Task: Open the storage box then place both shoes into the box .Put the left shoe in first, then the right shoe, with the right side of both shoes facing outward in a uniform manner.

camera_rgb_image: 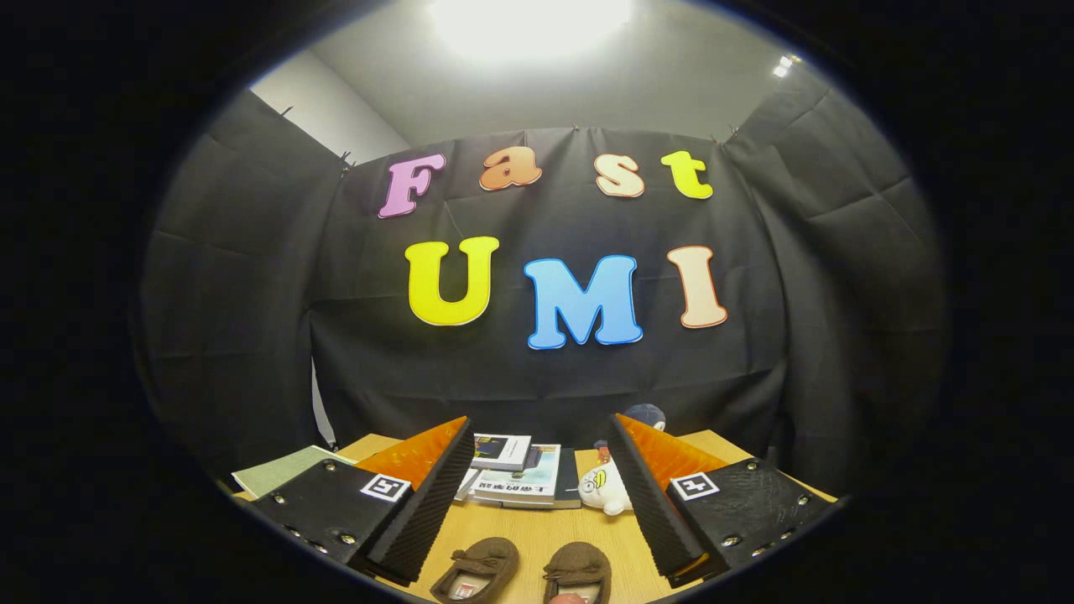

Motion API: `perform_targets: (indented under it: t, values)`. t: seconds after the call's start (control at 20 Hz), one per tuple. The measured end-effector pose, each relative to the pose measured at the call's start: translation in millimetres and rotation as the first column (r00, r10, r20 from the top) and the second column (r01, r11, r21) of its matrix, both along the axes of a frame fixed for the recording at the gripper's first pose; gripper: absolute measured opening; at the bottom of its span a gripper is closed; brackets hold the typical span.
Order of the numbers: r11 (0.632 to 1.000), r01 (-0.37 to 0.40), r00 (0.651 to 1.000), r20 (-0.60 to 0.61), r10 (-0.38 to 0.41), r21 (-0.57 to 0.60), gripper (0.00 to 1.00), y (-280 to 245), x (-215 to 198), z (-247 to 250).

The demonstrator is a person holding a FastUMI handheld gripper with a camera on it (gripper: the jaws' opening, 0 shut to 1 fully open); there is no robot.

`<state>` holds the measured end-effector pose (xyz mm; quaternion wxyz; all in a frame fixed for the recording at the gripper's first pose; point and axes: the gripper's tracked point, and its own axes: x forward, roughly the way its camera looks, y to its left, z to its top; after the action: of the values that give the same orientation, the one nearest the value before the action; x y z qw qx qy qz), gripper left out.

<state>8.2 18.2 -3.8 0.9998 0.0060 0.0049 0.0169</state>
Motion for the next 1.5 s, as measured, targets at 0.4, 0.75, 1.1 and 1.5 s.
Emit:
perform_targets:
  t: [0.4, 0.75, 1.1, 1.5]
  values:
    - [0.991, -0.095, 0.995, -0.029, 0.099, 0.094, 0.97, 32, -3, -16]
    - [0.948, -0.187, 0.968, -0.117, 0.223, 0.258, 0.97, 78, -9, -56]
    - [0.84, -0.171, 0.926, -0.208, 0.316, 0.515, 0.97, 111, -9, -101]
    - [0.685, -0.141, 0.825, -0.298, 0.48, 0.715, 0.97, 165, -21, -156]
